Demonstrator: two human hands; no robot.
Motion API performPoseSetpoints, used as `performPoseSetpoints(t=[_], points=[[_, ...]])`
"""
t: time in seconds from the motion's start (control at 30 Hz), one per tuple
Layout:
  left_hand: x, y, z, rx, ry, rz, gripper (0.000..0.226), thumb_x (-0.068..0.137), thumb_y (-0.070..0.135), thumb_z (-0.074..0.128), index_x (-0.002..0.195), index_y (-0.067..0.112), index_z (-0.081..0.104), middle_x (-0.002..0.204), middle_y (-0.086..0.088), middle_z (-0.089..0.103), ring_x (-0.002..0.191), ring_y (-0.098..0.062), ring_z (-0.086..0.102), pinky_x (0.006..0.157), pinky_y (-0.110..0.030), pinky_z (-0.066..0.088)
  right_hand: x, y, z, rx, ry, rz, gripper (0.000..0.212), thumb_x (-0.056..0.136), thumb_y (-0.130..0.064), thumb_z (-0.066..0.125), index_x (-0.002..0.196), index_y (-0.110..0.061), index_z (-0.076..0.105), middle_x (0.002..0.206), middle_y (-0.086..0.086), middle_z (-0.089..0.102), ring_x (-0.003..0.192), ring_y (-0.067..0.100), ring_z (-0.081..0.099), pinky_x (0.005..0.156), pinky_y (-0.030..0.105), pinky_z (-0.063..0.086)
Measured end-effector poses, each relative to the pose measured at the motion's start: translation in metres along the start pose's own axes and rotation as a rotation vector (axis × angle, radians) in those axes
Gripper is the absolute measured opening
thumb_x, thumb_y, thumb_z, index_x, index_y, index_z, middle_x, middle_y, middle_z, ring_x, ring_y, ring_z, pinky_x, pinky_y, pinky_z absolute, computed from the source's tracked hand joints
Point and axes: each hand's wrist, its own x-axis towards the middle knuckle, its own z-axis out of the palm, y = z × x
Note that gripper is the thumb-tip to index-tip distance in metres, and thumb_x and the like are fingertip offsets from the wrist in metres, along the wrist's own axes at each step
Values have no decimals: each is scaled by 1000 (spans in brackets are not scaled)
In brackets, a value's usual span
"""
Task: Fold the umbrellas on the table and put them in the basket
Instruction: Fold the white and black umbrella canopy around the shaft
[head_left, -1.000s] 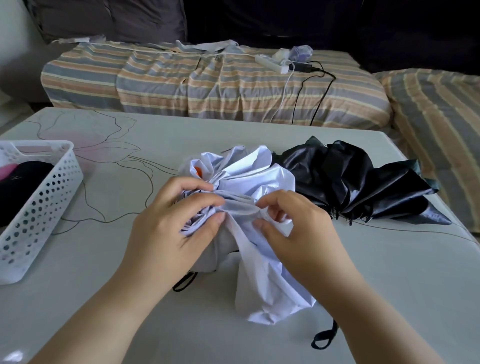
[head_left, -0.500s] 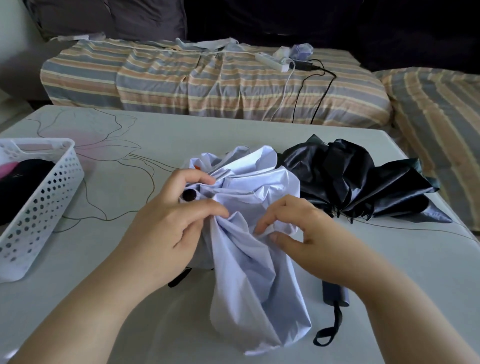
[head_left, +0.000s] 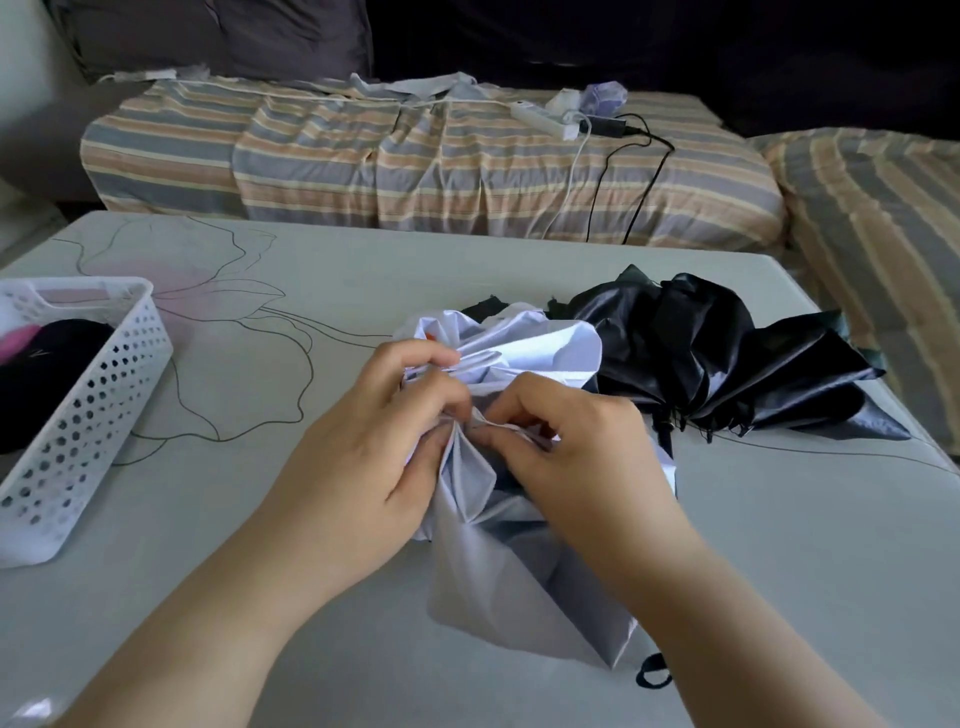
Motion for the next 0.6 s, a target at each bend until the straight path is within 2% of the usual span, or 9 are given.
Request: performPoseSetpoints(t=[0.1, 0.2, 0.27, 0.3, 0.37, 0.43, 0.5, 0.6], points=[[1, -2, 1, -15, 13, 10, 22, 92, 30, 34, 106, 34, 49, 129, 14, 42, 99, -9, 55, 67, -35, 51, 1, -1, 2, 46, 23, -6, 7, 79, -21, 68, 74, -16, 69, 78, -9, 66, 72, 8, 56, 64, 22, 43], [2, -7, 1, -16, 32, 11, 26, 92, 29, 35, 108, 32, 56, 129, 16, 46, 106, -5, 54, 73, -28, 47, 1, 0, -1, 133, -69, 8, 14, 85, -16, 63, 91, -20, 75, 98, -17, 66, 85, 4, 64, 76, 22, 48], [2, -11, 0, 13, 64, -17, 29, 92, 32, 35, 103, 29, 62, 128, 14, 49, 103, -5, 54, 69, -30, 49, 0, 1, -5, 132, -116, 0, 20, 86, -18, 60, 99, -22, 75, 106, -20, 64, 92, 3, 63, 84, 18, 46], [2, -13, 0, 39, 83, -33, 30, 92, 33, 35, 100, 27, 64, 127, 13, 50, 98, -6, 55, 66, -32, 50, -2, 1, -8, 101, -76, -20, 20, 85, -19, 61, 99, -22, 74, 103, -18, 65, 94, 2, 60, 86, 12, 44], [2, -17, -1, 74, 118, -61, 29, 91, 34, 36, 96, 25, 63, 126, 10, 51, 92, -11, 55, 62, -36, 52, -6, 0, -18, 35, 67, -50, 12, 82, -22, 65, 91, -21, 72, 85, -19, 64, 88, -4, 56, 81, 3, 38], [2, -21, -1, 79, 157, -91, 29, 91, 34, 36, 97, 24, 63, 125, 8, 51, 90, -11, 54, 63, -37, 52, -11, 1, -30, 0, 81, -60, 5, 78, -26, 68, 83, -24, 67, 76, -24, 55, 78, -10, 52, 73, 1, 37], [2, -25, -1, 67, 201, -124, 29, 90, 35, 36, 97, 25, 61, 123, 9, 51, 89, -10, 52, 65, -38, 52, -17, 2, -39, -32, -91, -45, 13, 76, -43, 66, 82, -32, 66, 75, -24, 58, 78, -14, 51, 71, 2, 37], [2, -28, -3, 31, 224, -177, 24, 87, 39, 32, 94, 30, 53, 118, 14, 47, 90, -12, 52, 71, -44, 52, -25, 8, -35, -130, -398, 54, 54, 63, -78, 46, 101, -41, 60, 85, -24, 60, 89, -9, 54, 74, 7, 39]])
